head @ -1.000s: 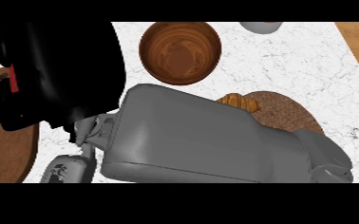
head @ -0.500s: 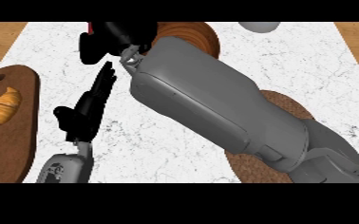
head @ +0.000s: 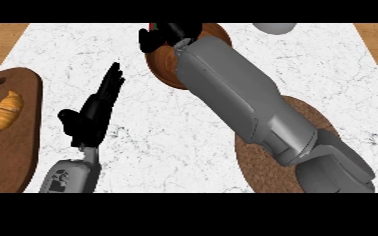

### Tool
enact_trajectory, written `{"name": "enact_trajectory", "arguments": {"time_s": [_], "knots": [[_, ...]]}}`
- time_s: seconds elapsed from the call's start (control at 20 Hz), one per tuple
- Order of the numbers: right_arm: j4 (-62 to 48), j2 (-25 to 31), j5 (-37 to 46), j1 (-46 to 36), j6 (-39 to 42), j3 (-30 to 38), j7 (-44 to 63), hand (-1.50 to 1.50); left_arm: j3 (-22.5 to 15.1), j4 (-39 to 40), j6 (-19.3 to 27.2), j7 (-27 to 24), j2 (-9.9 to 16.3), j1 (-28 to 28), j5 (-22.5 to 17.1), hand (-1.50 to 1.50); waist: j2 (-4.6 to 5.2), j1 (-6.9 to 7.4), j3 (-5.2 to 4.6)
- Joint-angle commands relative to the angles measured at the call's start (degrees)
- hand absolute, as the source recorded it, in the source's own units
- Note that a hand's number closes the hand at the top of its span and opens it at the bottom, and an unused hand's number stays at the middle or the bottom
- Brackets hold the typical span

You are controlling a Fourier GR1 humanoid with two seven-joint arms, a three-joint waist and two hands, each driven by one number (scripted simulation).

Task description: Pick the tomato from the placemat and place it in the bowl

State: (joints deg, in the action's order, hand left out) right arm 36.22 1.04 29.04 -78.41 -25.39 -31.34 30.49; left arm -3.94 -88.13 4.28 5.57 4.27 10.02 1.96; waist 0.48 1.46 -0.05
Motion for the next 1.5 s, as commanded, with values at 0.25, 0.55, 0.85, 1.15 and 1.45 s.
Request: {"name": "enact_trajectory", "arguments": {"time_s": [0.25,0.55,0.85,1.15,1.45], "knots": [[-13.83,0.85,-4.42,0.60,3.89,8.70,-14.39,1.50,-1.44,0.85,1.31,-1.71,-1.76,-0.19,1.92,0.00,0.38,0.84,0.03],[-15.37,2.73,-11.08,7.33,11.35,14.61,-25.01,-1.50,-0.44,-0.75,-0.95,-1.79,-0.24,-2.25,0.04,0.00,0.26,0.71,0.08],[-15.43,-0.26,-14.00,6.62,6.31,19.90,-34.06,-1.50,0.93,0.23,-1.67,-1.22,0.75,-0.81,-0.38,0.00,0.18,0.57,0.07],[-12.27,0.38,-17.23,5.50,-0.07,25.72,-38.78,-1.50,1.17,2.88,-1.03,-1.03,-0.19,1.13,-0.07,0.00,-0.03,-0.23,0.05],[-5.49,3.25,-21.74,10.27,7.80,29.08,-34.93,-1.50,1.11,0.52,-0.19,-2.34,-0.08,-2.10,1.02,0.00,-0.69,-1.65,0.05]]}}
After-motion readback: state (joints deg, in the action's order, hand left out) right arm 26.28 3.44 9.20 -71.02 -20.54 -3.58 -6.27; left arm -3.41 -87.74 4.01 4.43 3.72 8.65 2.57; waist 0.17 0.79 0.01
